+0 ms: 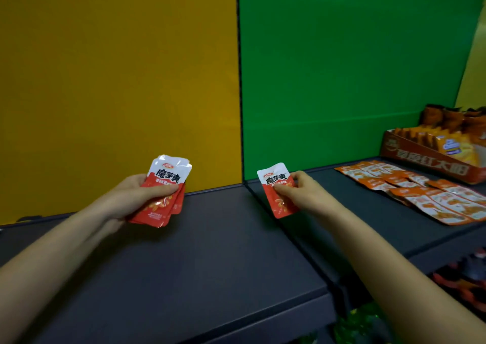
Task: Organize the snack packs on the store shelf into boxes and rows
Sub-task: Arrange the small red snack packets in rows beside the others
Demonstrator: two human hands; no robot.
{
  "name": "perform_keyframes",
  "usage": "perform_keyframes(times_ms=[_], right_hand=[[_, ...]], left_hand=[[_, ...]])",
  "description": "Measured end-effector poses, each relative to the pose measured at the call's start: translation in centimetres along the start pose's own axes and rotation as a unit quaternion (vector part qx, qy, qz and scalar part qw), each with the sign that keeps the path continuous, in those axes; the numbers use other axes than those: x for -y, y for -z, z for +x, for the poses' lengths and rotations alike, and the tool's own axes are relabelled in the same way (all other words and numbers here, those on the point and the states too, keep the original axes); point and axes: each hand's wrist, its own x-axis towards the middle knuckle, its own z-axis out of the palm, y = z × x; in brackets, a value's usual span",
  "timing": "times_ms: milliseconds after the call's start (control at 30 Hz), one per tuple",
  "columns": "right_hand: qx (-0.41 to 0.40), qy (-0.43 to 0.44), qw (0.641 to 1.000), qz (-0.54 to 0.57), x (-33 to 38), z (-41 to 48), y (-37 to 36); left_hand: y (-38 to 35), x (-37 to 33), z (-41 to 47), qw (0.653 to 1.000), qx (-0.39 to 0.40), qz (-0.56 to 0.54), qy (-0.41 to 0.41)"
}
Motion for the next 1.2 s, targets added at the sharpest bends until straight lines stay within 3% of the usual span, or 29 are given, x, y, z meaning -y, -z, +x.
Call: perform_keyframes(times_ms=[267,467,867,1067,1133,1200], right_hand=[[0.016,-0.034,0.994,-0.102,-6.8,6.8,11.9],[0.021,-0.021,0.980,-0.197,-9.3,10.3,13.6],[-0.045,0.053,0.935,-0.348,-10.2,12.4,11.7],[-0.061,0.075,0.906,-0.412,-9.9,12.1,11.6],[-0.090,0.126,0.904,-0.397,-9.3,11.6,11.7],[-0.076,0.176,0.937,-0.293,-8.4,10.8,11.7]], left_hand=[[-15.6,-3.0,1.0,0.999,-0.003,-0.033,-0.001],[-23.6,-3.8,2.9,0.998,-0.020,-0.061,0.017],[-28.3,-4.3,8.2,0.986,-0.083,-0.133,0.055],[-28.8,-2.3,8.9,0.985,-0.073,-0.140,0.069],[-28.8,-2.1,8.9,0.985,-0.071,-0.146,0.062],[-29.0,-2.1,9.0,0.981,-0.063,-0.175,0.057]])
